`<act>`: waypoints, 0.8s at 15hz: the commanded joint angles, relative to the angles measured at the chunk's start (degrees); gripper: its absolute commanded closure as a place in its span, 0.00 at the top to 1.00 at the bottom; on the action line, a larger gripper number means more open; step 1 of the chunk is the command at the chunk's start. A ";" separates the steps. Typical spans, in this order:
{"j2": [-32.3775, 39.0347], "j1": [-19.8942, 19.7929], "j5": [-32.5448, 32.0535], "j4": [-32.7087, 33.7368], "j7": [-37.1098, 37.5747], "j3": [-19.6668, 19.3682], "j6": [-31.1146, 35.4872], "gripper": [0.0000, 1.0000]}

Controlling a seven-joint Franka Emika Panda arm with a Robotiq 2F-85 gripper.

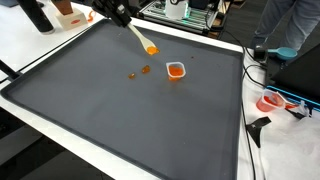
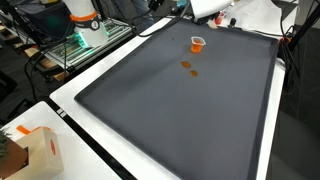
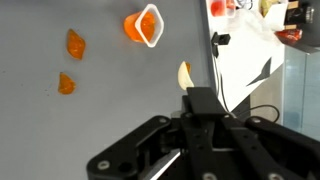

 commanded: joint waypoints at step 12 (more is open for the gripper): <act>2.08 4.01 -20.53 0.13 12.48 3.18 9.61 0.03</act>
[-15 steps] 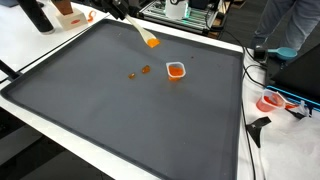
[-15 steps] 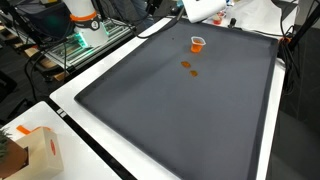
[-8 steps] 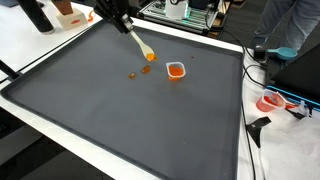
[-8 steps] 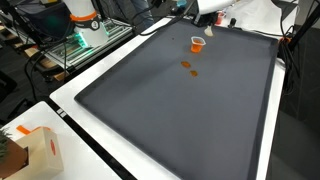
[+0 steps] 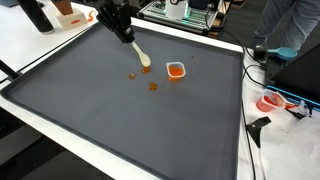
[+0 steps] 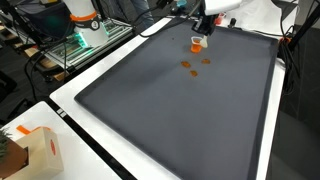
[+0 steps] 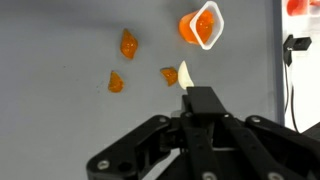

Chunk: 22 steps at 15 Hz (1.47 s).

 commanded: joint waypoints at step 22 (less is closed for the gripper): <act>3.18 -10.82 7.36 -1.09 -20.79 2.72 -0.65 0.03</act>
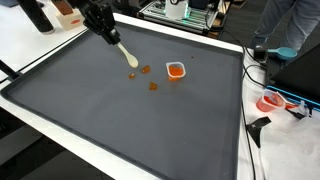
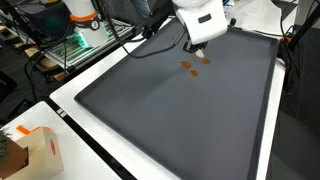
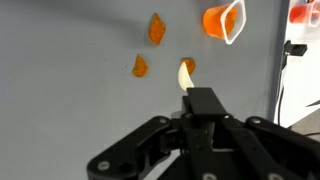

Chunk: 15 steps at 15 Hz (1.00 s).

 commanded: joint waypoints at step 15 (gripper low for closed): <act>6.54 -8.02 9.83 -0.46 -18.55 -0.04 -5.35 0.03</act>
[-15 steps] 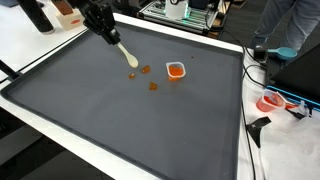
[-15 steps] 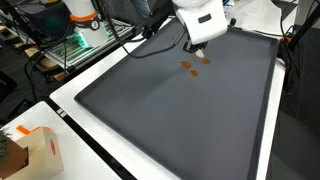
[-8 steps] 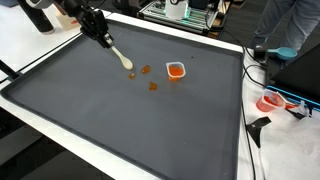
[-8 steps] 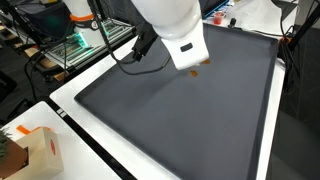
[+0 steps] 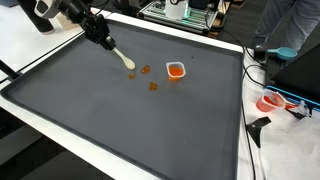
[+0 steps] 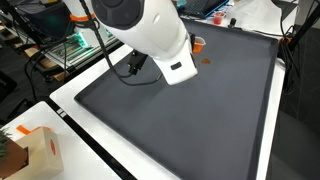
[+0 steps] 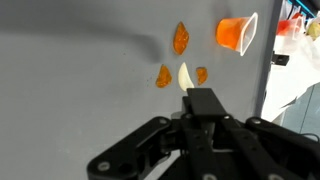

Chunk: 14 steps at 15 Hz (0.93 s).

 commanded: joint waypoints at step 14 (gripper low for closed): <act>2.21 -0.09 7.36 -0.61 1.81 -0.88 -2.53 0.03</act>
